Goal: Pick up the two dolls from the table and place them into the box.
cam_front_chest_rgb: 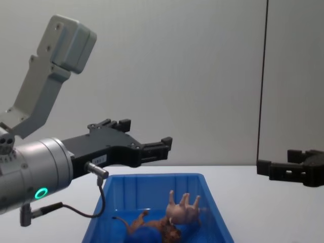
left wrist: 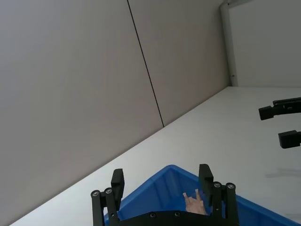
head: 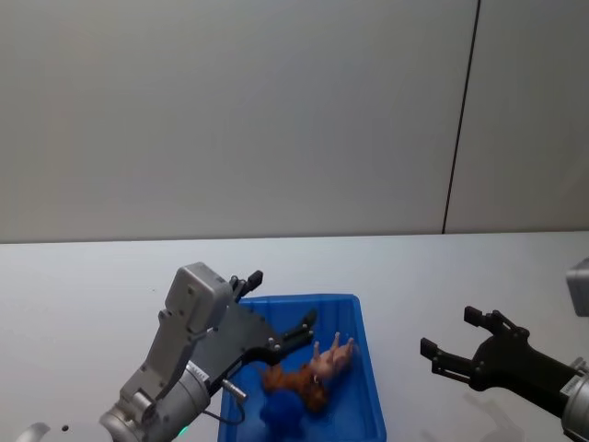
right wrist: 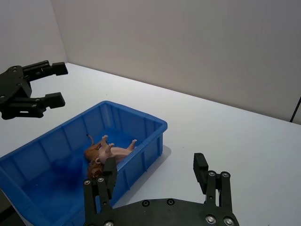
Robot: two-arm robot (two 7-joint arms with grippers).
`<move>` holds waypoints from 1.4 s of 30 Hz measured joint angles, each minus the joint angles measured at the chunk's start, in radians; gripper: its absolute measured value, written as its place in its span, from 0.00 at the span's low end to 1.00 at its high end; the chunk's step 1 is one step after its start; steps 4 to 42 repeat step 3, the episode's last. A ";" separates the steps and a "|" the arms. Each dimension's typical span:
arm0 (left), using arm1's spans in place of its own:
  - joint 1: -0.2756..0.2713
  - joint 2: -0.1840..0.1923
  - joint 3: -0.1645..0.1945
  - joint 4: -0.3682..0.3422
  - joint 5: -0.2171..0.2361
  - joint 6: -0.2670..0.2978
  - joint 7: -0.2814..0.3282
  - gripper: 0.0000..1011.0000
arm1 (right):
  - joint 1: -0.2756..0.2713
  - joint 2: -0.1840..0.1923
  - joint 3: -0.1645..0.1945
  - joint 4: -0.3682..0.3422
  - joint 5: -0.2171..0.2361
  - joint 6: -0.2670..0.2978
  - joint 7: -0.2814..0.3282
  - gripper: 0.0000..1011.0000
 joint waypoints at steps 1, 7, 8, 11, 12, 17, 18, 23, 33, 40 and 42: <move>-0.001 0.000 0.000 0.000 -0.001 -0.003 -0.002 0.99 | 0.000 0.000 0.000 0.000 0.000 0.000 0.000 0.99; -0.002 -0.002 0.000 0.002 -0.004 -0.011 -0.007 0.99 | 0.000 0.000 0.000 0.000 0.000 0.000 0.000 0.99; -0.002 -0.002 0.000 0.002 -0.004 -0.011 -0.007 0.99 | 0.000 0.000 0.000 0.000 0.000 0.000 0.000 0.99; -0.002 -0.002 0.000 0.002 -0.004 -0.011 -0.007 0.99 | 0.000 0.000 0.000 0.000 0.000 0.000 0.000 0.99; -0.002 -0.002 0.000 0.002 -0.004 -0.011 -0.007 0.99 | 0.000 0.000 0.000 0.000 0.000 0.000 0.000 0.99; -0.002 -0.002 0.000 0.002 -0.004 -0.011 -0.007 0.99 | 0.000 0.000 0.000 0.000 0.000 0.000 0.000 0.99; -0.002 -0.002 0.000 0.002 -0.004 -0.011 -0.007 0.99 | 0.000 0.000 0.000 0.000 0.000 0.000 0.000 0.99; -0.002 -0.002 0.000 0.002 -0.004 -0.011 -0.007 0.99 | 0.000 0.000 0.000 0.000 0.000 0.000 0.000 0.99; -0.002 -0.002 0.000 0.002 -0.004 -0.011 -0.007 0.99 | 0.000 0.000 0.000 0.000 0.000 0.000 0.000 0.99; -0.002 -0.002 0.000 0.002 -0.004 -0.011 -0.007 0.99 | 0.000 0.000 0.000 0.000 0.000 0.000 0.000 0.99; -0.002 -0.002 0.000 0.002 -0.004 -0.011 -0.007 0.99 | 0.000 0.000 0.000 0.000 0.000 0.000 0.000 0.99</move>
